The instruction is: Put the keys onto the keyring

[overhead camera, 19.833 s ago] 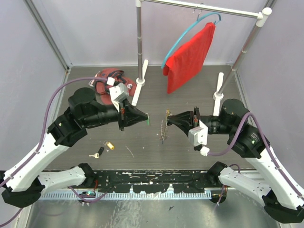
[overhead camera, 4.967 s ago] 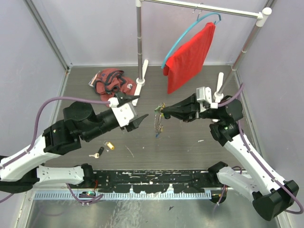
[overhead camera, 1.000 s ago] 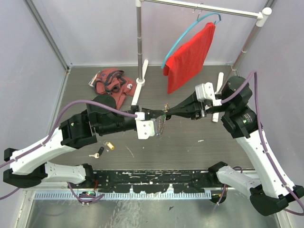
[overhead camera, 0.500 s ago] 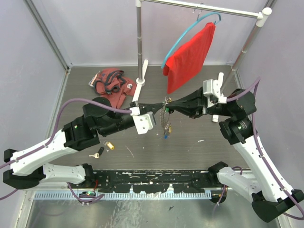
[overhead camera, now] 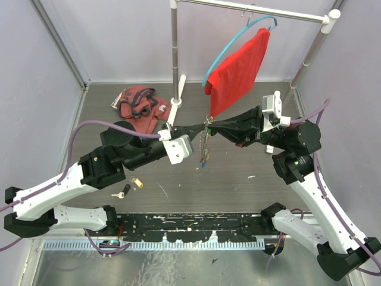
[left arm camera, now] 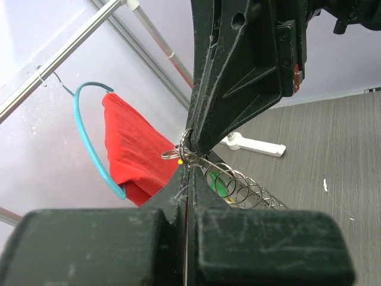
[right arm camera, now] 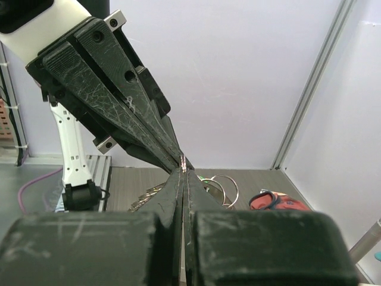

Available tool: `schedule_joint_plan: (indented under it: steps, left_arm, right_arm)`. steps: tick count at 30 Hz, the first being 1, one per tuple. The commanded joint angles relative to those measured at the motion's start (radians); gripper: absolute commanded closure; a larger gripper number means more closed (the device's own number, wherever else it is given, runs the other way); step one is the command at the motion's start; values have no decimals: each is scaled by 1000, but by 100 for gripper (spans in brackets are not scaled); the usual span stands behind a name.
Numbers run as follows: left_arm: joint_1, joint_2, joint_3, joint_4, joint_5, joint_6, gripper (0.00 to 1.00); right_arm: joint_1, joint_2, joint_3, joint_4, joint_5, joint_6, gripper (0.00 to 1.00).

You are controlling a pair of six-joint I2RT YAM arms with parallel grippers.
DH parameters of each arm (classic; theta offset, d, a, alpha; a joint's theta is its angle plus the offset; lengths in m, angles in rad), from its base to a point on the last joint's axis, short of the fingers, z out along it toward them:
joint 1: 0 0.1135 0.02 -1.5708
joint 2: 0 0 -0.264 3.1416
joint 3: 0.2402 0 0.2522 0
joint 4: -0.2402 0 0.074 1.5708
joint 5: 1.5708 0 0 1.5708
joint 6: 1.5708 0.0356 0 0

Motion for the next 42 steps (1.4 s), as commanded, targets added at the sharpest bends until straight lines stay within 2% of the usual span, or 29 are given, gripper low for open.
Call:
schedule_joint_plan:
  steps: [1, 15, 28, 36, 39, 42]
  left_arm:
    - [0, -9, -20, 6, 2, -21, 100]
    - [-1, -3, -29, 55, 38, -74, 100]
    - [-4, -7, -37, 100, 94, -132, 100]
    - [-4, 6, -36, 164, 145, -182, 99]
    - [-7, 14, -31, 169, 155, -185, 92]
    - [-8, 11, -33, 169, 152, -184, 75]
  right_arm:
    - [-2, -35, 9, 160, 135, 43, 99]
    - [-1, -34, -60, 339, 262, 150, 99]
    - [3, 3, -102, 539, 258, 240, 99]
    - [21, 25, -112, 563, 268, 243, 99]
    - [25, 27, -118, 556, 275, 235, 99]
    - [26, 22, -119, 536, 274, 220, 99]
